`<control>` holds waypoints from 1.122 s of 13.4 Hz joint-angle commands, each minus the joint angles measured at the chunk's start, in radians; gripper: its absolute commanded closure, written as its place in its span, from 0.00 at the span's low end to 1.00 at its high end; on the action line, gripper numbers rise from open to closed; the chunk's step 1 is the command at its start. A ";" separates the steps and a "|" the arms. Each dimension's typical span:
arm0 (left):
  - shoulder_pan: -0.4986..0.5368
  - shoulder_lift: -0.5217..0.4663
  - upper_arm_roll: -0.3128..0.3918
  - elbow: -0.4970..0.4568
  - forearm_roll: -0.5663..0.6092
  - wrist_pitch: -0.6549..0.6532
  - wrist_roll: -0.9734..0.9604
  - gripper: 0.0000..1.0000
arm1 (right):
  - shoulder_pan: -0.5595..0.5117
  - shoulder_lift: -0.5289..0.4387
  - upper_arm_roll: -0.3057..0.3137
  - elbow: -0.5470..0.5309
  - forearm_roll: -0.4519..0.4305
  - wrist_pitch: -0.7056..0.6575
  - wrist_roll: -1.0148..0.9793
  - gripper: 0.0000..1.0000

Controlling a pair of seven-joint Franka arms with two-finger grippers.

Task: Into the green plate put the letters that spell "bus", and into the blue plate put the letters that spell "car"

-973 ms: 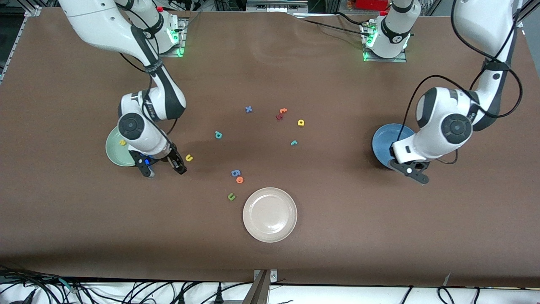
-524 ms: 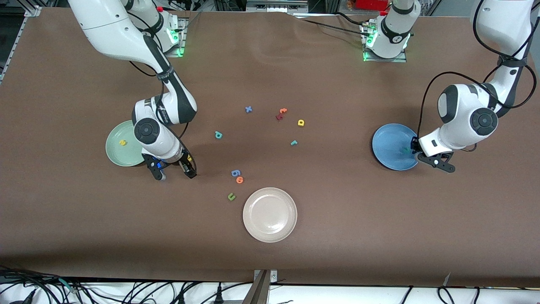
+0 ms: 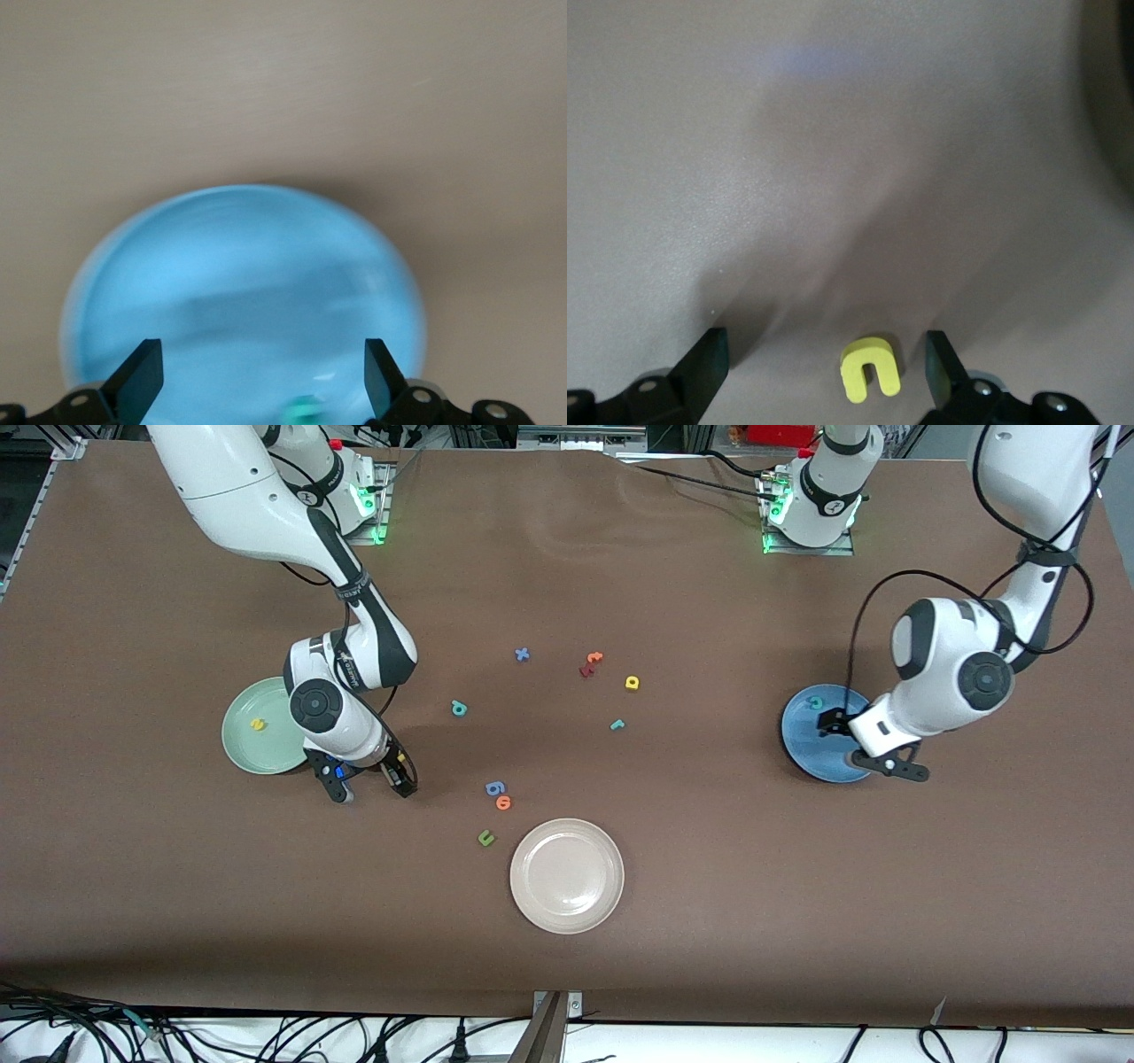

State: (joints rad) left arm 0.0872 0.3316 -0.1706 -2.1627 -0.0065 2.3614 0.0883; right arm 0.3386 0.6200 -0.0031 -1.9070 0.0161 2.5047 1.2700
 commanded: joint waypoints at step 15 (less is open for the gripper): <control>-0.300 0.164 -0.362 0.038 0.328 0.148 -1.018 0.00 | -0.016 -0.089 -0.012 0.019 0.011 -0.240 -0.145 0.98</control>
State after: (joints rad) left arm -0.2172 0.4123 -0.5373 -2.1674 0.2420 2.4786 -0.8879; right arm 0.3372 0.5786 -0.0066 -1.8998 0.0161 2.3537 1.1884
